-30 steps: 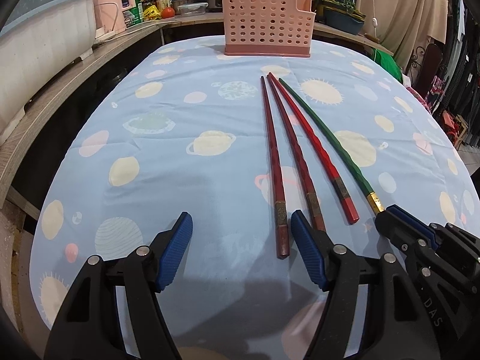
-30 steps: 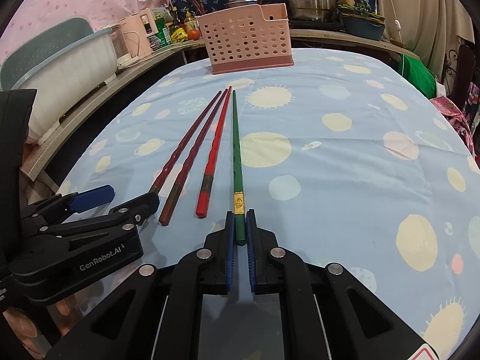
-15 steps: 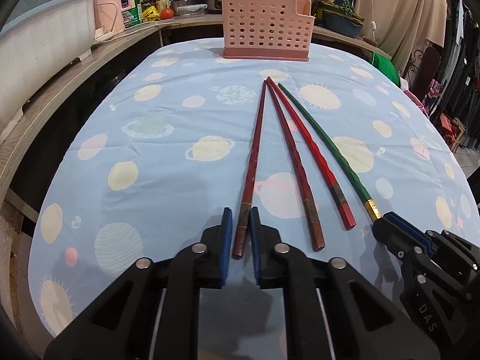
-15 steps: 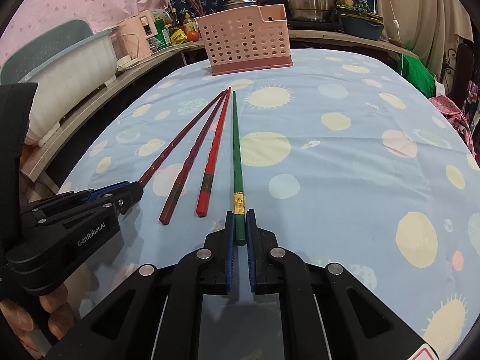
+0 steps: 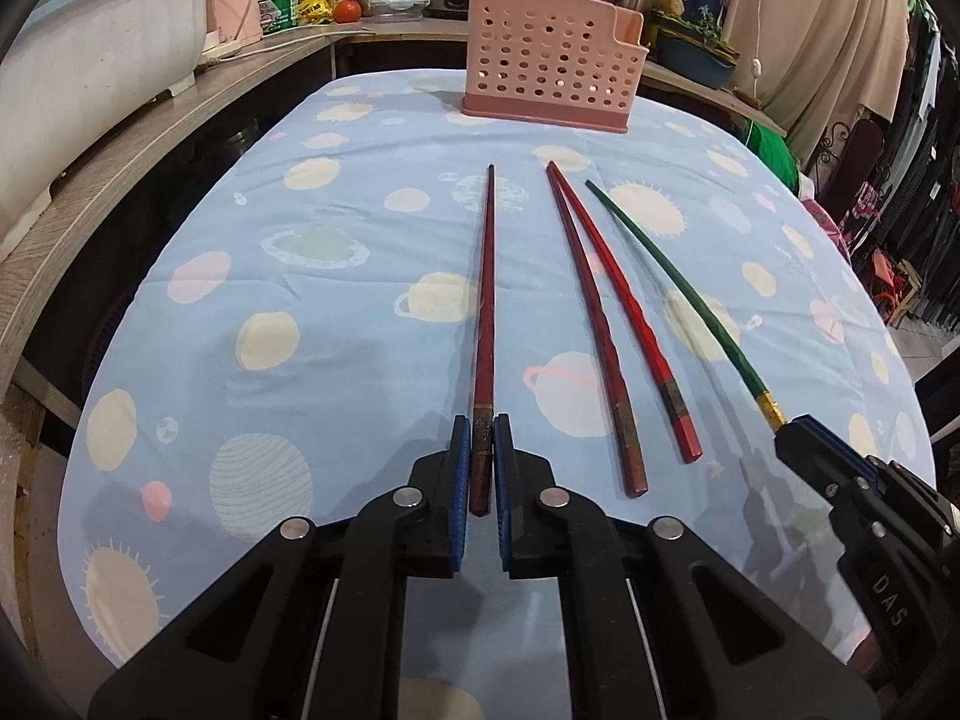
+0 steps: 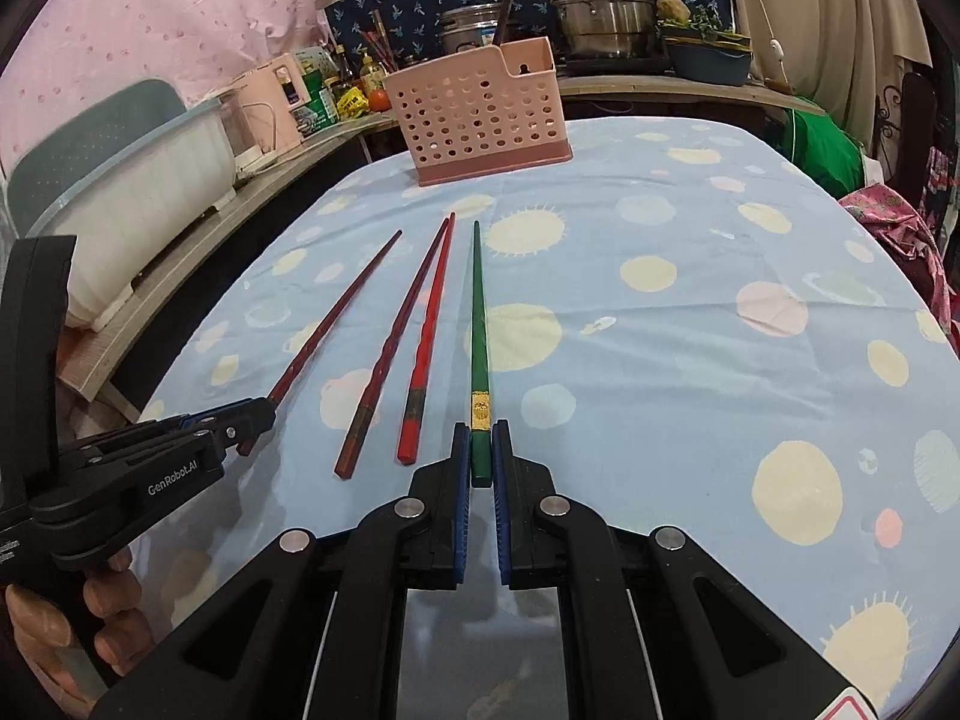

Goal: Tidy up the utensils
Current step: 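Lift both chopsticks and carry them toward the pink basket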

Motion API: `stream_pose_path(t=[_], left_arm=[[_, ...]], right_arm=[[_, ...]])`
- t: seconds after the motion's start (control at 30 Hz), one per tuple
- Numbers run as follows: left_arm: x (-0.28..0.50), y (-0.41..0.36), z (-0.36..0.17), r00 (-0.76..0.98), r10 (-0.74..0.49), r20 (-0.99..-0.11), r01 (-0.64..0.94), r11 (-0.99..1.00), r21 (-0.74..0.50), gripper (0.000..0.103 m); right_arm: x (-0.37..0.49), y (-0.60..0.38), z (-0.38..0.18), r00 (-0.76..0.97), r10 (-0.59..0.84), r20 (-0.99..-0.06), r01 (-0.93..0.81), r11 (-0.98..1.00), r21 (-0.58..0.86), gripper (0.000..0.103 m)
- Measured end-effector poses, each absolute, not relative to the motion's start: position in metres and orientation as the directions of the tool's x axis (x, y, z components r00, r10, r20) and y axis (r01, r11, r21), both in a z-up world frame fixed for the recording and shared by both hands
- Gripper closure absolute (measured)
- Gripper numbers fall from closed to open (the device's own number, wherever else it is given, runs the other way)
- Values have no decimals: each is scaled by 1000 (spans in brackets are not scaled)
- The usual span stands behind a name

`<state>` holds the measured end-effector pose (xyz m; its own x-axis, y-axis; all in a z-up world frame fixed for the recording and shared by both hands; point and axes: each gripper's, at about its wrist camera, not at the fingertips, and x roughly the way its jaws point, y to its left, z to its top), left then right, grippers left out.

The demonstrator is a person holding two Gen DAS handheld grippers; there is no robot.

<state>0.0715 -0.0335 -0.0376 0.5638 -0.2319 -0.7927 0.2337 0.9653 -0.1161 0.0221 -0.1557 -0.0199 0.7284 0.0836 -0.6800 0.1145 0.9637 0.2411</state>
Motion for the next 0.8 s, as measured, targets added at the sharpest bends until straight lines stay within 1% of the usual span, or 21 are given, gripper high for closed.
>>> stream_pose_path(t=[0.4, 0.5, 0.67, 0.8], left_arm=[[75, -14, 9, 614, -269, -742, 205, 962, -179, 96], [79, -9, 22, 635, -260, -727, 197, 965, -173, 97], [87, -1, 51, 691, -254, -677, 191, 967, -168, 97], [96, 1, 69, 722, -241, -648, 186, 970, -153, 97]], right_arm=[[14, -189, 43, 829, 60, -556, 135, 943, 304, 96], [13, -199, 62, 859, 45, -511, 137, 940, 313, 96], [16, -215, 90, 901, 20, -434, 138, 934, 330, 96], [22, -224, 102, 915, 6, -403, 144, 929, 341, 96]])
